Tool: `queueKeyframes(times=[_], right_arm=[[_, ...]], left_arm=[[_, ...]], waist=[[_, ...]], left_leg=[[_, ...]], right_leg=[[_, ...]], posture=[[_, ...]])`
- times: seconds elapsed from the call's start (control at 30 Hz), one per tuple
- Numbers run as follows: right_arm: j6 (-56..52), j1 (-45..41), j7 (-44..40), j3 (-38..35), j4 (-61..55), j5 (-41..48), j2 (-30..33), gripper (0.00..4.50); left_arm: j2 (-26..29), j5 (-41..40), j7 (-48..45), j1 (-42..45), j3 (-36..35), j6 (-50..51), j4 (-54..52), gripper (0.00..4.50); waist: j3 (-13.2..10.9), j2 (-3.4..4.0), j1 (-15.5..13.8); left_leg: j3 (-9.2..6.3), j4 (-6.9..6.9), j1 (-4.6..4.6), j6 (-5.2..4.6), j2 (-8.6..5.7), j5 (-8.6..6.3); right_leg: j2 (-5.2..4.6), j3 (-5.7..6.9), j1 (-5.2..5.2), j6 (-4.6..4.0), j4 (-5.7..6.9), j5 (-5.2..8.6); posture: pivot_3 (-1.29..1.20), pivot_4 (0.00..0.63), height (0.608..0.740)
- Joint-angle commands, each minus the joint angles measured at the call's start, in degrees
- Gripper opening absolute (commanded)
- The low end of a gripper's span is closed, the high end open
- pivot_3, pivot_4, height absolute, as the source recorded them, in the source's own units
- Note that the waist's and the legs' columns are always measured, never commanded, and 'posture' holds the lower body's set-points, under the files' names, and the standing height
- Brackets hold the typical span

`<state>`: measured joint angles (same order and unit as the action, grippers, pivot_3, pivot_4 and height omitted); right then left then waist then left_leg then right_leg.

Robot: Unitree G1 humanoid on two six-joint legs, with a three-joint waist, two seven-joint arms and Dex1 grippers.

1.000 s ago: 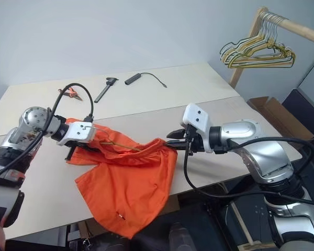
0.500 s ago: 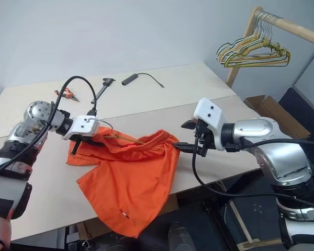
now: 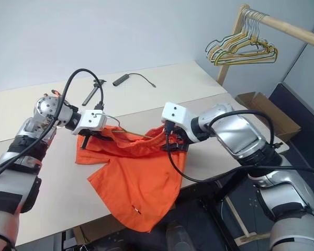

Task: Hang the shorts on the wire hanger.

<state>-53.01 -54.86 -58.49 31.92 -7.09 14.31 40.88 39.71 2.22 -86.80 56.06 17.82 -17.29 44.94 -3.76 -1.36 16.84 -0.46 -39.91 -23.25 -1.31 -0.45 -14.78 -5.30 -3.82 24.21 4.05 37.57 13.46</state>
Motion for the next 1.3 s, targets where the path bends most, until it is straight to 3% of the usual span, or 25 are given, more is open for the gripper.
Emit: queueKeyframes(times=[0.03, 0.07, 0.17, 0.4, 0.47, 0.7, 1.0, 1.2, 1.3], right_arm=[[1.7, -2.2, -0.8, 1.6, 2.7, -3.3, -1.3, 4.11], [1.9, -2.7, -0.2, 2.1, 3.9, -4.7, -1.9, 4.11], [2.3, -3.3, -0.7, 1.9, 5.4, -6.0, -2.8, 3.54], [2.8, -2.9, -1.1, 2.2, 5.2, -9.0, -3.3, 1.23], [2.3, -2.5, -0.9, 1.3, 4.8, -9.2, -3.5, 0.96], [-0.8, 1.4, -2.1, -3.5, -0.3, -6.4, -1.6, 0.88], [-14.0, 17.7, 1.8, -18.5, -15.8, 3.1, 3.8, 0.87], [-26.1, 26.8, 9.2, -33.0, -23.7, 8.6, -0.3, 0.87], [-28.5, 27.6, 12.2, -33.5, -25.8, 10.2, -2.5, 0.87]], left_arm=[[-0.4, -1.8, 0.1, 2.3, -2.7, 1.1, -1.3, 0.0], [-0.4, -1.9, -0.1, 2.2, -2.9, 1.3, -1.7, 0.0], [-0.5, -2.1, -0.3, 2.1, -3.4, 1.9, -2.1, 0.0], [-0.9, -2.4, -0.9, 2.5, -3.9, 2.6, -2.3, 0.0], [-0.8, -2.4, -1.2, 2.4, -3.9, 2.7, -2.5, 0.0], [-1.2, -2.9, 1.5, 2.0, -6.1, 0.0, -2.0, 0.0], [-0.4, -10.5, -0.7, 1.4, -11.9, 6.7, -8.5, 2.51], [-0.2, -13.3, 1.9, 1.4, -15.2, 12.0, -10.7, 4.38], [-1.2, -13.6, 2.1, -1.6, -14.7, 12.4, -13.3, 4.48]], waist=[[0.0, 0.0, 0.0], [0.0, 0.0, 0.0], [0.0, 0.0, 0.0], [0.0, 0.01, 0.2], [0.0, 0.02, 0.4], [0.0, 0.01, 1.5], [0.0, 0.0, 1.6], [0.0, 0.01, 1.7], [0.1, 0.06, 2.1]], left_leg=[[0.0, 0.0, 0.01, 0.0, -0.01, 0.0], [-0.02, 0.0, 0.01, 0.0, -0.01, 0.0], [-0.04, 0.0, 0.0, 0.0, -0.05, 0.0], [-0.1, 0.0, 0.01, 0.0, -0.07, 0.0], [-0.11, 0.0, 0.0, 0.0, -0.08, 0.0], [-0.23, 0.0, -0.02, 0.01, -0.18, 0.0], [-0.34, 0.0, -0.02, 0.01, -0.22, 0.0], [-0.36, 0.01, 0.06, 0.0, -0.21, 0.0], [-0.37, 0.02, 0.06, 0.0, -0.22, 0.0]], right_leg=[[0.0, 0.0, 0.0, 0.0, 0.01, 0.0], [0.0, 0.0, -0.01, 0.0, 0.01, 0.0], [-0.03, 0.01, 0.01, 0.01, 0.01, 0.0], [-0.04, 0.01, 0.01, 0.01, 0.04, 0.01], [-0.05, 0.01, 0.02, 0.01, 0.04, 0.01], [-0.14, 0.06, -0.02, 0.02, 0.05, 0.01], [-0.21, 0.11, -0.07, 0.06, 0.06, 0.04], [-0.2, 0.07, -0.14, 0.08, 0.08, 0.05], [-0.2, 0.07, -0.15, 0.08, 0.08, 0.05]], posture=[[-0.26, 0.007, 0.74], [-0.26, 0.007, 0.74], [-0.26, 0.008, 0.74], [-0.27, 0.005, 0.74], [-0.28, 0.004, 0.74], [-0.29, 0.006, 0.74], [-0.3, 0.022, 0.74], [-0.32, 0.028, 0.74], [-0.35, 0.028, 0.74]])
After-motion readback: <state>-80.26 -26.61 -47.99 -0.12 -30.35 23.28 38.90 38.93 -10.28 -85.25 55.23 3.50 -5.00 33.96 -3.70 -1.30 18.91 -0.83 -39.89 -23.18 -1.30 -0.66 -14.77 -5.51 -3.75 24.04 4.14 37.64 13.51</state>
